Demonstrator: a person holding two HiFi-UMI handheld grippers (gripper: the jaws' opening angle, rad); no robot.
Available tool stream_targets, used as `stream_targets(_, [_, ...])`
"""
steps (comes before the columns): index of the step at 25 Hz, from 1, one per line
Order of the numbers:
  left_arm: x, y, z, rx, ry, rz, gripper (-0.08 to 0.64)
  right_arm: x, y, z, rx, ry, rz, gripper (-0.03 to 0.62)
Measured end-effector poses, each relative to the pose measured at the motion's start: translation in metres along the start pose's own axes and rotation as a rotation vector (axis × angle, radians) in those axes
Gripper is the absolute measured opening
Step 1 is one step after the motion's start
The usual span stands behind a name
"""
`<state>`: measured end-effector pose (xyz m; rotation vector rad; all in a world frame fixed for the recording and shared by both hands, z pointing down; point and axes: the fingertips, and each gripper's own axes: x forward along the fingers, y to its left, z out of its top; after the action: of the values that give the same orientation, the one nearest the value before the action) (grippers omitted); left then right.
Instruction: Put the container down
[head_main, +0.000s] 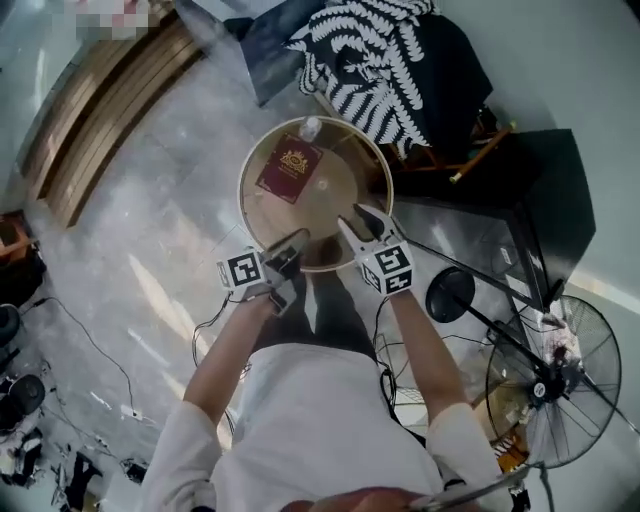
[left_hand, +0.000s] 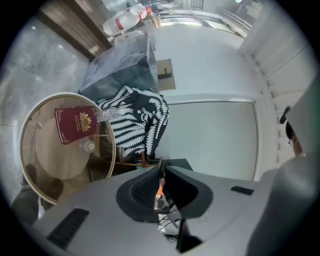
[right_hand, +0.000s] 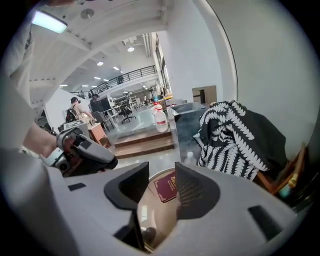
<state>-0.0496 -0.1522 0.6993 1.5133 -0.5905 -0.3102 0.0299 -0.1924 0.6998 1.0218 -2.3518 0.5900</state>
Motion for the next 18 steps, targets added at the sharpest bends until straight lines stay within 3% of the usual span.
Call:
stream_targets(5, [-0.025, -0.054, -0.017, 0.101, 0.018, -0.014, 0.037, -0.059, 0.022, 0.031, 0.002, -0.041, -0.024, 0.138])
stream_targets(9, [-0.041, -0.091, -0.027, 0.172, 0.014, -0.023, 0.037, -0.106, 0.042, 0.048, -0.007, -0.07, -0.044, 0.077])
stream_targets(15, [-0.06, -0.146, -0.038, 0.406, -0.036, -0.033, 0.034, -0.164, 0.074, 0.06, -0.008, -0.13, -0.04, 0.049])
stream_targets(18, [-0.067, -0.17, -0.049, 0.475, -0.069, -0.033, 0.034, -0.191, 0.086, 0.064, -0.012, -0.164, -0.034, 0.029])
